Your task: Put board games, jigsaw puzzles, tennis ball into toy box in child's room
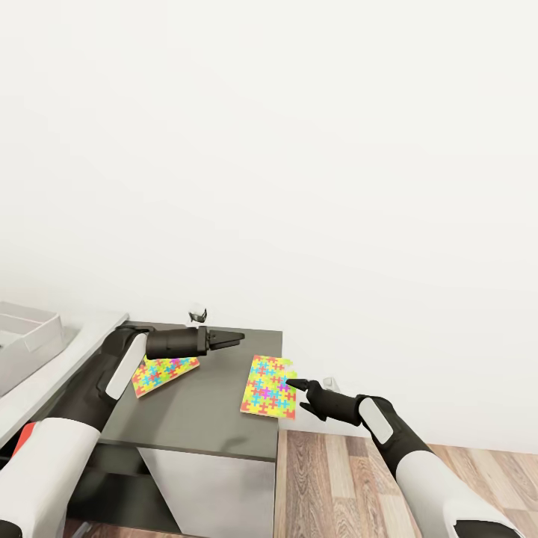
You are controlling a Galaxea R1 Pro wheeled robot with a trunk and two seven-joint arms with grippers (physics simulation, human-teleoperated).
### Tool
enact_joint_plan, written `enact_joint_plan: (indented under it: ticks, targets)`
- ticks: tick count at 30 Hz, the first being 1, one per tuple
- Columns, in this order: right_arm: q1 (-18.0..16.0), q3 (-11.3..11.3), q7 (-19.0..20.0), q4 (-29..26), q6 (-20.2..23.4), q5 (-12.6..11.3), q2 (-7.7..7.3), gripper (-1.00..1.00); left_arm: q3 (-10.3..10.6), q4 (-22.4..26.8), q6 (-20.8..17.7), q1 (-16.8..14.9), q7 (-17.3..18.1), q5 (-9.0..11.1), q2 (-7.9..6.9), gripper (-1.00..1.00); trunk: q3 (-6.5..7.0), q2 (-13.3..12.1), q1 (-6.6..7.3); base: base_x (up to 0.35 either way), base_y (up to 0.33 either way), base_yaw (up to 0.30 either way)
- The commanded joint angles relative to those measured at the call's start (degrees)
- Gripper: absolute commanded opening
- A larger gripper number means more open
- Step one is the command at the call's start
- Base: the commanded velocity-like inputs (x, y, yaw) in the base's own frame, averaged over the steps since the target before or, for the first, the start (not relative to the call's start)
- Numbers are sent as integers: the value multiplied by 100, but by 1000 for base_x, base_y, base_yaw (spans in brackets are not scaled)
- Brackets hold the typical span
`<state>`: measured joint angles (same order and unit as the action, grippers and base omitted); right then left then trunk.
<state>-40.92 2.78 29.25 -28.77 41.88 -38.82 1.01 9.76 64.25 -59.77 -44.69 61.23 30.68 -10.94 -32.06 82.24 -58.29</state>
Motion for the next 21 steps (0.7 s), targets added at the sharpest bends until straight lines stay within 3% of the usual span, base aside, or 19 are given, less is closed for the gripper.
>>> enact_joint_plan:
  ticks: [1, 21]
  targets:
    - [-3, 29, 2, -3, 40, -3, 5, 100, 9, -1, -23, -5, 12, 8, -5, 100, -6, 3, 0, 0, 0, 0]
    - [-3, 29, 2, 2, 40, -3, 4, 100, 16, -1, -23, -5, 12, 8, -5, 100, -6, 3, 0, 0, 0, 0]
